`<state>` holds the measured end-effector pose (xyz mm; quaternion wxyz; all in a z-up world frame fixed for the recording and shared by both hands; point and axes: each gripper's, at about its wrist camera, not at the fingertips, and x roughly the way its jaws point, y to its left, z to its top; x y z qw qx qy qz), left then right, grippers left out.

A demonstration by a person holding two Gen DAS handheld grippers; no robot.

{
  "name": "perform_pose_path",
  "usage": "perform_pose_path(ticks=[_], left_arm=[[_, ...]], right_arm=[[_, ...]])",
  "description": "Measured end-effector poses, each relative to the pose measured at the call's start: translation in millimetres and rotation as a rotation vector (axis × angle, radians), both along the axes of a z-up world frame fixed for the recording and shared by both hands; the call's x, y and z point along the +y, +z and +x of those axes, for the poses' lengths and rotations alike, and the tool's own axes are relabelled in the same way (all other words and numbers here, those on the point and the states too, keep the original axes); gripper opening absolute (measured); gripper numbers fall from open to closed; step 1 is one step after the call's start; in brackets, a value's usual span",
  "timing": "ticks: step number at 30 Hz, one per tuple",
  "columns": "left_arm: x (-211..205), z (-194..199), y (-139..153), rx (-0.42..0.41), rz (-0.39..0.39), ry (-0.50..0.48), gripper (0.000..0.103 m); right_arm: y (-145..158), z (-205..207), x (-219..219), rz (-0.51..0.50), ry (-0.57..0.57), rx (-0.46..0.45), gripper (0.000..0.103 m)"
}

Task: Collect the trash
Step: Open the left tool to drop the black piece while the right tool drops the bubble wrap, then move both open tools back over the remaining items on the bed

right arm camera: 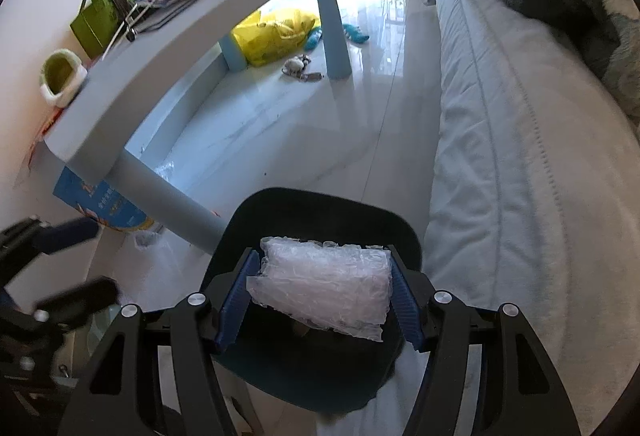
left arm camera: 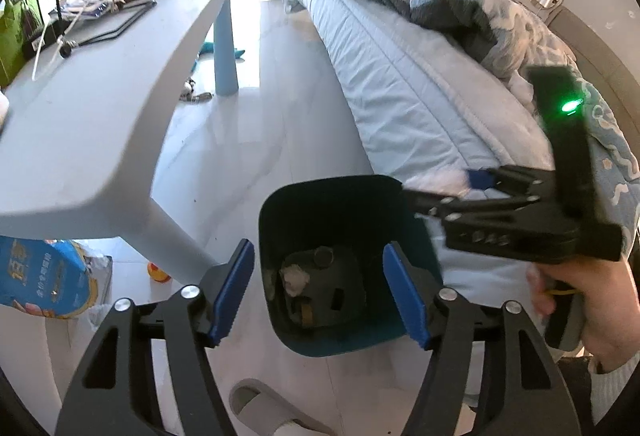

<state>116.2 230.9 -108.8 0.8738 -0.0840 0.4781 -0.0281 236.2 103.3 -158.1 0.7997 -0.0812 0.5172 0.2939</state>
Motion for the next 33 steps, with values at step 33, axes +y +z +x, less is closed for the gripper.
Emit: perform_pose_path(ticks=[33], left_arm=[[-15.4, -4.6, 92.2, -0.297, 0.029, 0.055, 0.049]], right_arm=[[42.3, -15.8, -23.6, 0.039, 0.044, -0.104, 0.079]])
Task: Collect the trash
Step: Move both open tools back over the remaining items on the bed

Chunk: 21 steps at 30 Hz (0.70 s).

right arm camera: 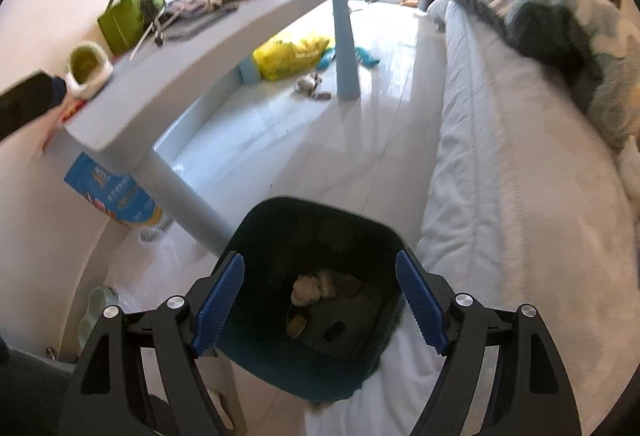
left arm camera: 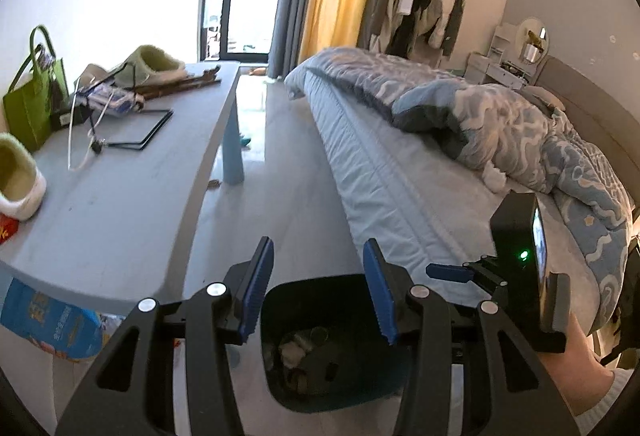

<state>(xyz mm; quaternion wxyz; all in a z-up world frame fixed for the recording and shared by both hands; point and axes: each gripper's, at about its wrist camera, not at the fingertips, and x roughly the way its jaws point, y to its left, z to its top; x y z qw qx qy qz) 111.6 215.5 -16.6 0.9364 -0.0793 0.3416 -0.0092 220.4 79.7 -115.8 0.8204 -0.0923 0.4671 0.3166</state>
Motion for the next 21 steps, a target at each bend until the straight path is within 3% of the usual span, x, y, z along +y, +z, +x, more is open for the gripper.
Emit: perform_pose_path(ticks=[13, 21], left_arm=[[-66.1, 20.8, 6.8, -0.031, -0.012, -0.077, 0.061], [-105.1, 32.8, 3.1, -0.023, -0.036, -0.110, 0.069]], right_arm=[[29.1, 6.0, -82.4, 0.028, -0.106, -0.112, 0.085], [41.5, 4.7, -140.4, -0.016, -0.172, -0.203, 0.086]])
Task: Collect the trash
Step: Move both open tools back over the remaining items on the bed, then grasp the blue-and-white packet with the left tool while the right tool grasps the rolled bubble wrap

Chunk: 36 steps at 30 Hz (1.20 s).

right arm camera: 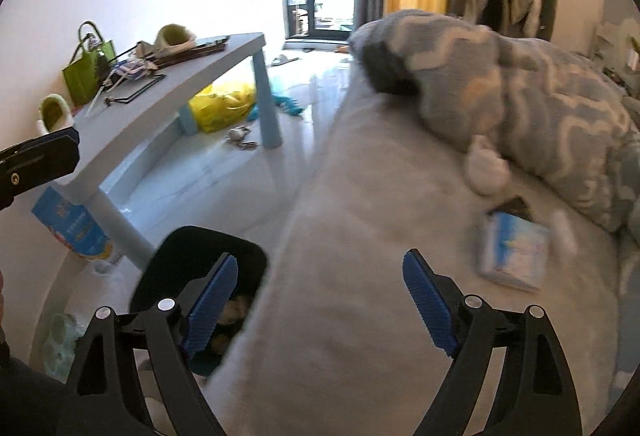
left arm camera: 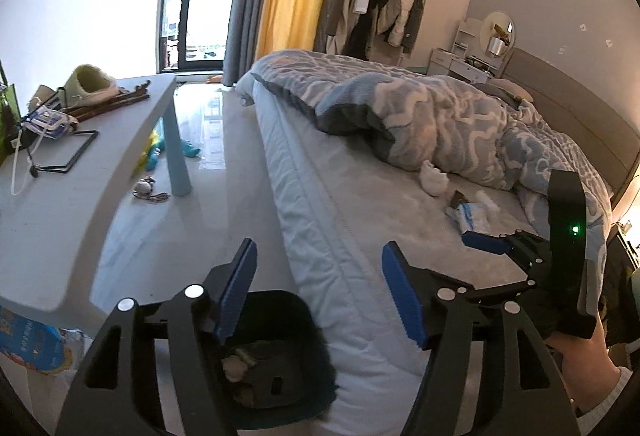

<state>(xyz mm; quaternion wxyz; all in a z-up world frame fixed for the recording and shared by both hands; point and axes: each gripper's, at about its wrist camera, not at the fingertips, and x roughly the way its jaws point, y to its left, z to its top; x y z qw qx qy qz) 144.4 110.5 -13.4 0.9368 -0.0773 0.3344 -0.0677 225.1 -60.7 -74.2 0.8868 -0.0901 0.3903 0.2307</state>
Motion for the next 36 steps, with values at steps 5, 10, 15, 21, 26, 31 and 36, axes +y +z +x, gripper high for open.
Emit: perform_pose_path(ticks=[5, 10, 15, 21, 26, 31, 36], left_arm=[[-34.1, 10.3, -2.8, 0.009, -0.008, -0.039, 0.074], [-65.3, 18.1, -7.4, 0.016, -0.019, -0.085, 0.079], [-94.8, 30.6, -14.8, 0.036, -0.018, -0.103, 0.085], [-127.0, 44.7, -24.2, 0.082, 0.001, -0.073, 0.091], [-153.3, 53.6, -33.9, 0.097, 0.002, -0.068, 0.092], [-176.3, 59.4, -44.3, 0.110, 0.015, -0.069, 0.093], [-196.6, 70.3, -52.8, 0.134, 0.018, -0.084, 0.093]], right_arm=[[1.9, 2.9, -45.8, 0.005, -0.060, -0.016, 0.086], [5.3, 6.7, -87.7, 0.014, -0.120, -0.027, 0.086], [3.6, 9.5, -123.4, 0.007, -0.157, -0.034, 0.086], [-3.2, 17.5, -161.2, -0.004, -0.189, -0.029, 0.086], [-7.7, 29.9, -189.4, 0.002, -0.212, -0.020, 0.086], [-7.1, 43.6, -208.4, 0.014, -0.216, -0.023, 0.086], [-7.7, 56.6, -220.2, 0.016, -0.211, -0.022, 0.086]])
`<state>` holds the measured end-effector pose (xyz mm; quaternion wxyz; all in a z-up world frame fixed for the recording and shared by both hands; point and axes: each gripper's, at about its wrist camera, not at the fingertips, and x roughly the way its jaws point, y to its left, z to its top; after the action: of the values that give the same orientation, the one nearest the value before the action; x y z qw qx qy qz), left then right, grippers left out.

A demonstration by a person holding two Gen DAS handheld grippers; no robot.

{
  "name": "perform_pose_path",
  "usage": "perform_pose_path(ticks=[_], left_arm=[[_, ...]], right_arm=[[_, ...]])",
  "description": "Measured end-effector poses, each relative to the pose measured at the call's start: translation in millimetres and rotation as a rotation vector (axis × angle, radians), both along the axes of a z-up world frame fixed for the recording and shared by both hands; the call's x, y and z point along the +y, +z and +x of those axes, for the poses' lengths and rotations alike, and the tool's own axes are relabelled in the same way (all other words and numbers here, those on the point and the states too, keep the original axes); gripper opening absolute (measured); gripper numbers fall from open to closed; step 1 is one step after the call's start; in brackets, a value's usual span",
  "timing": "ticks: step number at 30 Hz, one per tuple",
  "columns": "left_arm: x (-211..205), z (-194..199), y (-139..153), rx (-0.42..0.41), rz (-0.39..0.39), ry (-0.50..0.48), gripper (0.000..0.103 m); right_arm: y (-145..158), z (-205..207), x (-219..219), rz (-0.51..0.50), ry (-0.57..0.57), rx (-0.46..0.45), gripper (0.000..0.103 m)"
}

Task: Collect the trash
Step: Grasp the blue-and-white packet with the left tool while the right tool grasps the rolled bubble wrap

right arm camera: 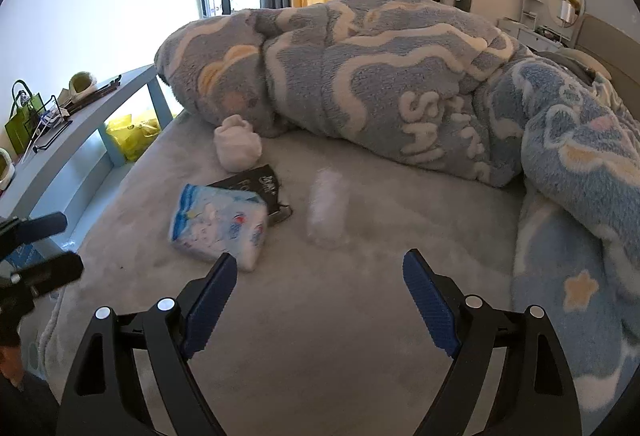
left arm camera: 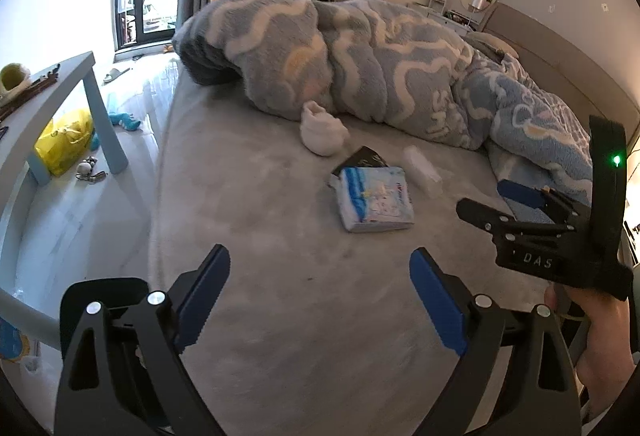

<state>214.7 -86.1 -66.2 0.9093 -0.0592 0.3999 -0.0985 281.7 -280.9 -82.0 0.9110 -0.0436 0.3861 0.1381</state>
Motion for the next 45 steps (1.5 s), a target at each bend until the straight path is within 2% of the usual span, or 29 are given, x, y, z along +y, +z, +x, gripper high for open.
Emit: perform_pose_path(ticks=[6, 7, 13, 17, 23, 27, 33, 39, 45], left_arm=[[-22.5, 15.8, -9.7, 0.029, 0.017, 0.012, 0.095], [-25.7, 18.3, -12.0, 0.033, 0.020, 0.021, 0.095], [-39.5, 32.1, -26.5, 0.078, 0.005, 0.031, 0.096], [-48.0, 42.6, -33.9, 0.097, -0.003, 0.033, 0.096], [-66.2, 53.2, -37.4, 0.076, 0.049, 0.039, 0.096], [-68.0, 59.7, -43.4, 0.075, 0.066, 0.077, 0.096], [-69.9, 71.0, -48.3, 0.082, 0.086, 0.100, 0.096], [-73.9, 78.3, -54.5, 0.093, 0.102, 0.100, 0.097], [-76.1, 83.1, -57.1, 0.094, 0.106, 0.095, 0.096]], right_arm=[[-7.1, 18.6, -3.2, -0.007, 0.039, 0.027, 0.085], [-8.0, 20.9, -3.4, -0.006, 0.043, 0.029, 0.079], [-18.2, 43.3, -4.0, 0.004, 0.068, 0.063, 0.066], [-25.0, 56.6, -7.2, 0.036, 0.078, 0.086, 0.062], [-32.6, 72.9, -11.8, 0.096, 0.097, 0.117, 0.058], [-40.4, 84.2, -15.4, 0.150, 0.097, 0.160, 0.053], [-46.5, 97.0, -19.8, 0.149, 0.086, 0.189, 0.044], [-43.0, 104.0, -24.2, 0.168, 0.081, 0.182, 0.035], [-43.7, 108.6, -22.2, 0.155, 0.089, 0.177, 0.033]])
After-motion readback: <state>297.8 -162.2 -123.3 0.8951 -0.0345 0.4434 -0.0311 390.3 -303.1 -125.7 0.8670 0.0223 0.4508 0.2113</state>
